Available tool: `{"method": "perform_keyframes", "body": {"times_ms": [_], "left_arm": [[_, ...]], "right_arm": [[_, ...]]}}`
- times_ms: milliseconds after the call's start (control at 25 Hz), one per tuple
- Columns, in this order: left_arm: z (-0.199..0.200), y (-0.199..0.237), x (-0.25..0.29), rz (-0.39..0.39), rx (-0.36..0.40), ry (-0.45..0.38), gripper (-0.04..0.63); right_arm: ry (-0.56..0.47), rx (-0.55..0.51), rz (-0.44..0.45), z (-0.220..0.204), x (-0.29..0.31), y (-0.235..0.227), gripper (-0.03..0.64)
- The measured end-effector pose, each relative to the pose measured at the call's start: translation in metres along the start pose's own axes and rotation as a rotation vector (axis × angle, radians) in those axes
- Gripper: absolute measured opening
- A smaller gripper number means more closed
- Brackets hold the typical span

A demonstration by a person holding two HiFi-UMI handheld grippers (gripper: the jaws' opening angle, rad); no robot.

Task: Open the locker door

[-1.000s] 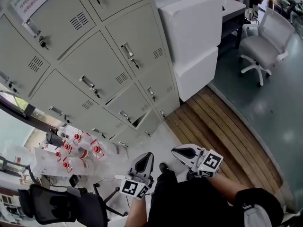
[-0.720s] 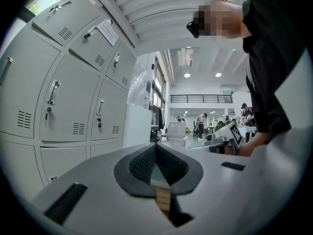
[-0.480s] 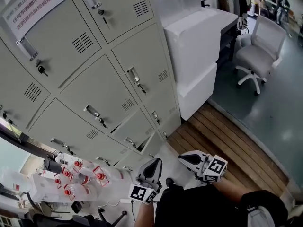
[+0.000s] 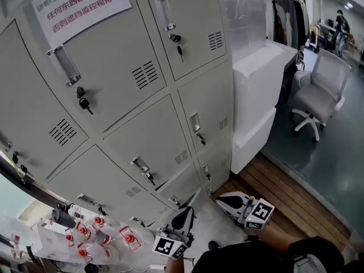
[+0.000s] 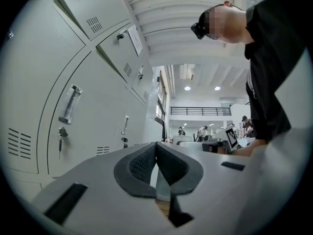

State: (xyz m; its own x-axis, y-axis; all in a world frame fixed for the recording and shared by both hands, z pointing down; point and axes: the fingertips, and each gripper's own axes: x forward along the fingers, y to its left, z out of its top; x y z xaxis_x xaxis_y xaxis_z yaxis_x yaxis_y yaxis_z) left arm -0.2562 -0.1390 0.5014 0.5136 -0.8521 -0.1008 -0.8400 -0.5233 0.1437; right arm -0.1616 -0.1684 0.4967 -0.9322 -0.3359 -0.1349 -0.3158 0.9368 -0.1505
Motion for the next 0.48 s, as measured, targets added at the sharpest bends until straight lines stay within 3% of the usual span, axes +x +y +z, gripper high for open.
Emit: {"method": "perform_keyframes", "body": {"times_ms": [120,280,480], "left_arm": [[0.010,0.027,-0.005,0.002,0.011,0.004,0.015],[0.015,0.044,0.002,-0.049,0.066,0.044,0.015],[0.023,0.049,0.020,-0.104,0.057,0.048,0.015]], "right_arm": [[-0.006,-0.015,-0.023,0.007,0.031,-0.010,0.009],[-0.052,-0.048,-0.122,0.023,0.056,-0.035,0.009],[-0.049,-0.115,-0.112,0.043,0.060,-0.050,0.009]]}}
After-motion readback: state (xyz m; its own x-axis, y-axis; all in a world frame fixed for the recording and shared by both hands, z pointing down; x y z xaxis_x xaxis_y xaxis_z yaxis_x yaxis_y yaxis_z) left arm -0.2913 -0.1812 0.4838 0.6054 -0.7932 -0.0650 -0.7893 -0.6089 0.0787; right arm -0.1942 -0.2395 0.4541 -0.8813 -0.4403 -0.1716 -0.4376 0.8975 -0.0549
